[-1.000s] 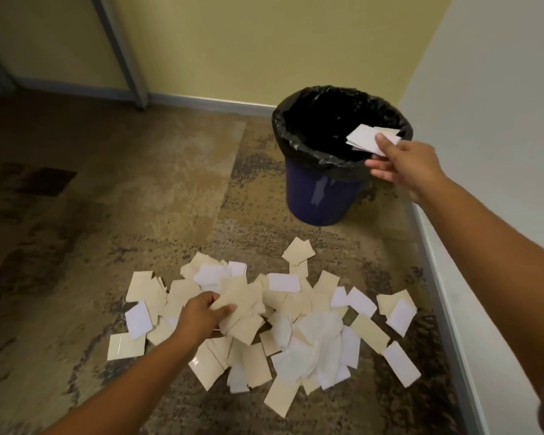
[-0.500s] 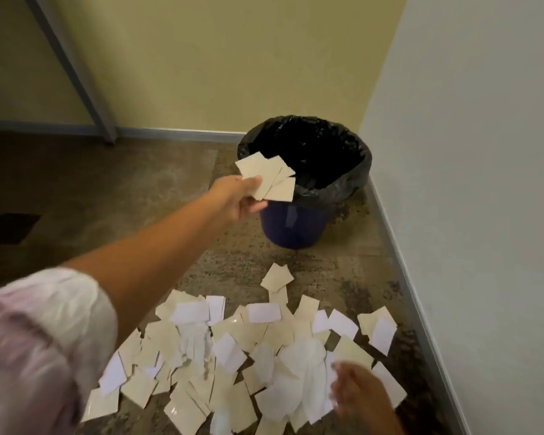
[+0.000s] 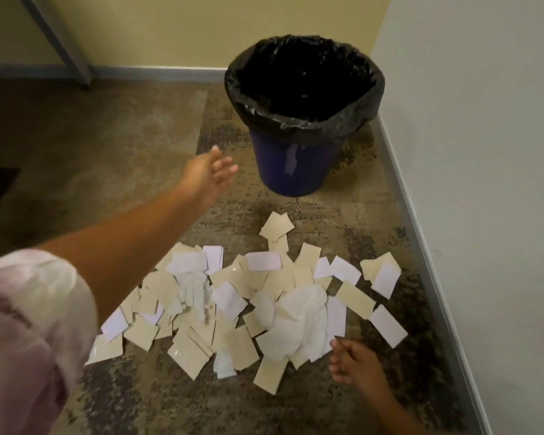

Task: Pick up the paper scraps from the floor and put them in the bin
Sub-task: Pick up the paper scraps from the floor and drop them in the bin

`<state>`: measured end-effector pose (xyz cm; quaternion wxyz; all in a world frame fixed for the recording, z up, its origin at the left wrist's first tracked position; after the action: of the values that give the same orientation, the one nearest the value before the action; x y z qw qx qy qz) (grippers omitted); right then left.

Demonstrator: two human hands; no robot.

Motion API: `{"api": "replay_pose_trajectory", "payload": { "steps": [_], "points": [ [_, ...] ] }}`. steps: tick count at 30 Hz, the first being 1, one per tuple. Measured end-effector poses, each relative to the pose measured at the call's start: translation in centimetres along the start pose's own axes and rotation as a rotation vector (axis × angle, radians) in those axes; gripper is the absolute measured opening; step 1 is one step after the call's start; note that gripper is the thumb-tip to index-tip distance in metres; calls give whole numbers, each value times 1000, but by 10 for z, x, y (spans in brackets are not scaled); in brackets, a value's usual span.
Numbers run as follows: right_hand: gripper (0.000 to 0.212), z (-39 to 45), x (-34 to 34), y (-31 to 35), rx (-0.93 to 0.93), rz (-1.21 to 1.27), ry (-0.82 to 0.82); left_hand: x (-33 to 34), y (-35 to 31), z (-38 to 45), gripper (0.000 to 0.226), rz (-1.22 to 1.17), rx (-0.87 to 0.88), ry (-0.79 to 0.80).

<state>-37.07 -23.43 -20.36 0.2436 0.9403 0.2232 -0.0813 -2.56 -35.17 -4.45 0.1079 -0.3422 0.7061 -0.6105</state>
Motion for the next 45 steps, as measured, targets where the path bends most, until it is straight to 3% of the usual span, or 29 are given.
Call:
{"api": "replay_pose_trajectory", "payload": {
  "steps": [5, 7, 10, 12, 14, 16, 18, 21, 23, 29, 32, 34, 36, 38, 40, 45],
  "points": [
    [20, 20, 19, -12, 0, -163, -26, -73, 67, -50, 14, 322, -161, 37],
    [28, 22, 29, -10, -121, -246, -142, -99, 97, -74, 9, 454, -285, -36],
    [57, 20, 40, 11, -387, -311, -365, -134, 139, -106, 6, 703, -521, -45],
    [73, 26, 46, 28, -421, -371, -405, -152, 160, -119, 38, 871, -598, -23],
    [86, 33, 53, 41, -360, -420, -343, -160, 170, -130, 57, 1015, -580, -36],
    [88, 39, 61, 47, -298, -528, -249, -163, 176, -142, 66, 1033, -575, -125],
    [76, 37, 68, 49, -297, -659, -189, -165, 181, -153, 65, 1049, -541, -183],
    [48, 31, 70, 49, -306, -538, -146, -167, 191, -163, 69, 1106, -509, -201],
    [41, 25, 66, 47, -314, -466, -137, -167, 195, -165, 79, 1133, -521, -217],
    [55, 7, 48, 49, -202, -386, -190, -172, 198, -162, 76, 1208, -511, -120],
    [47, 3, 50, 40, -87, -492, -144, -173, 202, -165, 61, 1249, -509, -65],
    [41, -1, 61, 23, 67, -393, -72, -175, 208, -168, 52, 1215, -493, -92],
    [44, -1, 77, 2, 199, -258, -27, -175, 215, -171, 58, 1168, -484, -121],
    [63, -2, 94, -12, 271, -209, -73, -172, 220, -173, 70, 1128, -481, -141],
    [75, -5, 107, -15, 280, -229, -140, -167, 224, -176, 74, 1111, -489, -140],
    [63, -8, 121, -13, 240, -315, -178, -154, 227, -186, 50, 1156, -519, -42]
  ]
}}
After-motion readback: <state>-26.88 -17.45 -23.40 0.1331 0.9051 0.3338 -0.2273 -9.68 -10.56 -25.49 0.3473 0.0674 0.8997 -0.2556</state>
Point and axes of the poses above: each hand's wrist, its own z-axis towards the middle knuckle, its own x-axis out of the palm, y = z × x, the point moved 1 cm from there along z, towards the middle knuckle, and after that the axes turned 15 degrees about x, right-handed, at the moved point
